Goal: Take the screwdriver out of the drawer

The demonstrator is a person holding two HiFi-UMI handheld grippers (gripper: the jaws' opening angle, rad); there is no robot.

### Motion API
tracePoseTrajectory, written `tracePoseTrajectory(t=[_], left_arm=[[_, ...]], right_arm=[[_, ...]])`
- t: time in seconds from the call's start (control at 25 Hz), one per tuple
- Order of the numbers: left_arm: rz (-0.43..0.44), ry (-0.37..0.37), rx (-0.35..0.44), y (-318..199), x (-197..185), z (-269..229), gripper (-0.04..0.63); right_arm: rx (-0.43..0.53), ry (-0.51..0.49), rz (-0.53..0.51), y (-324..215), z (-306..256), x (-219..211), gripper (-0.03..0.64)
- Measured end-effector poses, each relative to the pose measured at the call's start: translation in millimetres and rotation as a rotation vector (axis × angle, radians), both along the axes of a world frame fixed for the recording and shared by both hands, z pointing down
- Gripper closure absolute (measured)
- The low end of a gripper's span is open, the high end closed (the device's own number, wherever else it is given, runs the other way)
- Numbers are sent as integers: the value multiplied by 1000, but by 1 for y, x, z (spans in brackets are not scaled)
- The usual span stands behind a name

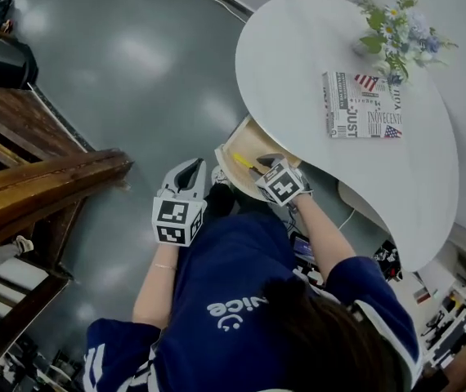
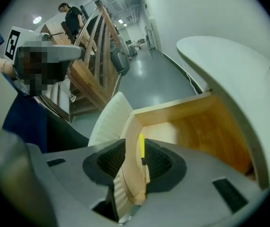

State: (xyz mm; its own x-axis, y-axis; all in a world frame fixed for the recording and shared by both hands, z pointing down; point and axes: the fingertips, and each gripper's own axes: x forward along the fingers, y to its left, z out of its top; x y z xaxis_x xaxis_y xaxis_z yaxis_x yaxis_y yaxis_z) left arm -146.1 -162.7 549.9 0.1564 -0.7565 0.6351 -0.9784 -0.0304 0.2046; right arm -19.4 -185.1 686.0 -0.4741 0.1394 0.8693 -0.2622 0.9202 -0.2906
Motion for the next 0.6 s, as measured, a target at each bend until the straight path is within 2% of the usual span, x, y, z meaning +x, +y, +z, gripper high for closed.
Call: tracePoseTrajectory(t=[0.28, 0.44, 0.6], left_arm=[[-111, -23, -57, 21, -21, 7, 592], [-156, -28, -79, 31, -25, 11, 592], [-164, -35, -96, 38, -19, 15, 592]], right_arm=[[-45, 64, -142, 6, 35, -10, 480], [-53, 89, -185, 7, 54, -12, 477], [-61, 99, -203, 10, 69, -14, 476]])
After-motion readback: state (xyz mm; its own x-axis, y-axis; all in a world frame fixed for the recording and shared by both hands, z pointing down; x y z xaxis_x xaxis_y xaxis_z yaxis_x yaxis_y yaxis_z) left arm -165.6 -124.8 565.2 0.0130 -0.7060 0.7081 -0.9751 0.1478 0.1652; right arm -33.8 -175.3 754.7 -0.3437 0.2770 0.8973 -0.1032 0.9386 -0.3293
